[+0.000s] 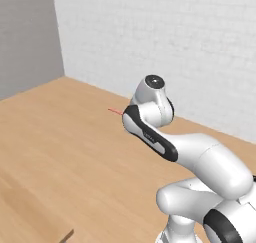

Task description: Take a straw from the drawer in front and place it inside the glass cup on the dining counter.

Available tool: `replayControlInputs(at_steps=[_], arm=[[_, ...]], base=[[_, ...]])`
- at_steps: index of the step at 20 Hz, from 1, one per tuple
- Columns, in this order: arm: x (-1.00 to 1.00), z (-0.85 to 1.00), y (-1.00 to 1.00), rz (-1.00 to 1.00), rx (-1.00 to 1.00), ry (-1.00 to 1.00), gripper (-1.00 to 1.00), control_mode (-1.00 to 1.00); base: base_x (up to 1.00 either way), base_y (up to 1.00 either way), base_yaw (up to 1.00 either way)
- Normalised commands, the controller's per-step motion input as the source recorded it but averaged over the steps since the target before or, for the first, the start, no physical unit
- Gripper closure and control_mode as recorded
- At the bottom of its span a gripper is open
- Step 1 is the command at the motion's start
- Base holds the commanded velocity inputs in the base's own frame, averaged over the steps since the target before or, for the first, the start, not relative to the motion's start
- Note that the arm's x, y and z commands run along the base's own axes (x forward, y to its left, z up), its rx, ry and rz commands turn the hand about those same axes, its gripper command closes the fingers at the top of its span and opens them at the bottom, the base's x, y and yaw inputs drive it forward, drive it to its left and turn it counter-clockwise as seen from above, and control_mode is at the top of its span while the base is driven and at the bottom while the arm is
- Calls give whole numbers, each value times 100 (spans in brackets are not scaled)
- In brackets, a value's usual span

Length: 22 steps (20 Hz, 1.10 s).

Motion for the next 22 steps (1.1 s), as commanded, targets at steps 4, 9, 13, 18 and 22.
replayControlInputs(at_steps=[4,9,13,18,22], arm=[[0,0,0,0,0,0,100,100],[0,0,0,0,0,0,100,100],[0,0,0,0,0,0,100,100],[0,0,0,0,0,0,100,100],[0,0,0,0,0,0,100,100]], base=[[60,-11,78],[71,-28,71],[74,-48,61],[62,-79,44],[60,-90,39]])
